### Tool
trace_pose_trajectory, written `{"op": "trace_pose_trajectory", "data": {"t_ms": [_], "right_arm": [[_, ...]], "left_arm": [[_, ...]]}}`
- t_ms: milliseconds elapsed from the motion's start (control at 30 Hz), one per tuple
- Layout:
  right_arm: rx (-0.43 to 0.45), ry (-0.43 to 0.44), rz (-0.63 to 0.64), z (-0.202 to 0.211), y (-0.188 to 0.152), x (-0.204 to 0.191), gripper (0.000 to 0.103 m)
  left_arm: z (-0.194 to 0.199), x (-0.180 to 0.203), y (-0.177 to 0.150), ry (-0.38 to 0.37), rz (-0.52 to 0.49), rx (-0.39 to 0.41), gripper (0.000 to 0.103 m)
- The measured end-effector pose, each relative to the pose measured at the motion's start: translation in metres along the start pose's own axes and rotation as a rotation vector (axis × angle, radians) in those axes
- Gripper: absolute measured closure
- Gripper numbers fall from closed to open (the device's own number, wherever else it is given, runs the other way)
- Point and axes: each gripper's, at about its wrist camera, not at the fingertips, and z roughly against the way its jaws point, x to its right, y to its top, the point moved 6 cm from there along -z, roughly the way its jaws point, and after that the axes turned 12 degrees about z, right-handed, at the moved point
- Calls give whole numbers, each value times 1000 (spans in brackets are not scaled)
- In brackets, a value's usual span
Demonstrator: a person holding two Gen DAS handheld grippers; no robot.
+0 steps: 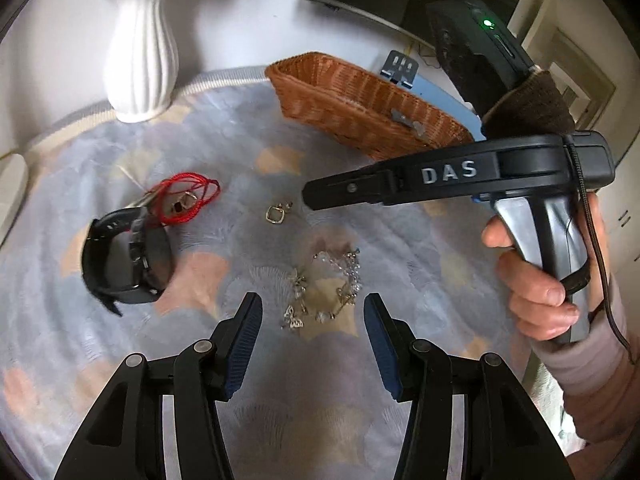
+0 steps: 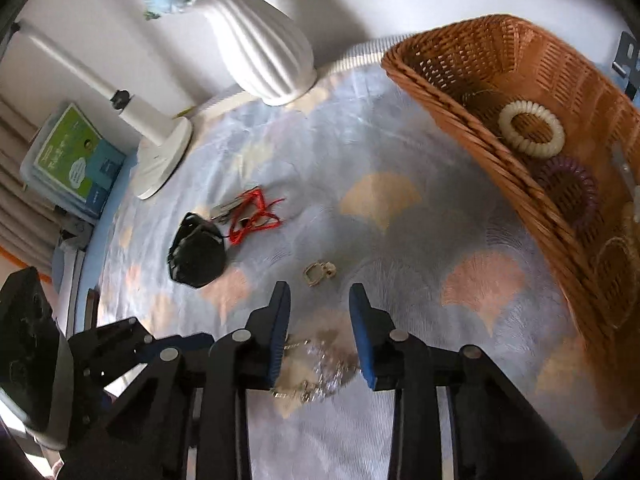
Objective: Organize jewelry
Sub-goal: 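Move both open grippers back over the remaining jewelry, then grasp a small gold clasp with the right gripper while the left gripper grasps the silver chain bracelet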
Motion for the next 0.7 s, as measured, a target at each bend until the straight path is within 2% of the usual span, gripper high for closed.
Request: {"op": "trace_pose_trajectory", "data": {"t_ms": [133,300,433,467,533,567,667,700], "right_arm": [[-11,-39,22,-11,6,-2,69],[-26,-93,63,-27,11,-6,70],[-24,-142,102,-34,11,-5,82],[-24,-151,111,-34,11,-5,90],[-24,-163,132,-34,9,-6,90],[-23,-176,143,-33,8,-6,91],[-5,-210,164,-27,6,-8,93],[2,-208,162,-24,5,-7,93]], "left_arm": [[-11,0,-1,20,-4,-16,52],[-19,-2,-4,36,-10,-33,59],[-19,-5,-4,6,13,-33,60],[-19,-5,-4,5,14,-32,60],[-19,-5,-5,12,10,-29,61],[-19,-5,-6,19,3,-25,63],[-21,-2,-7,43,-18,-17,79],[-22,-2,-6,49,-20,-15,80]]}}
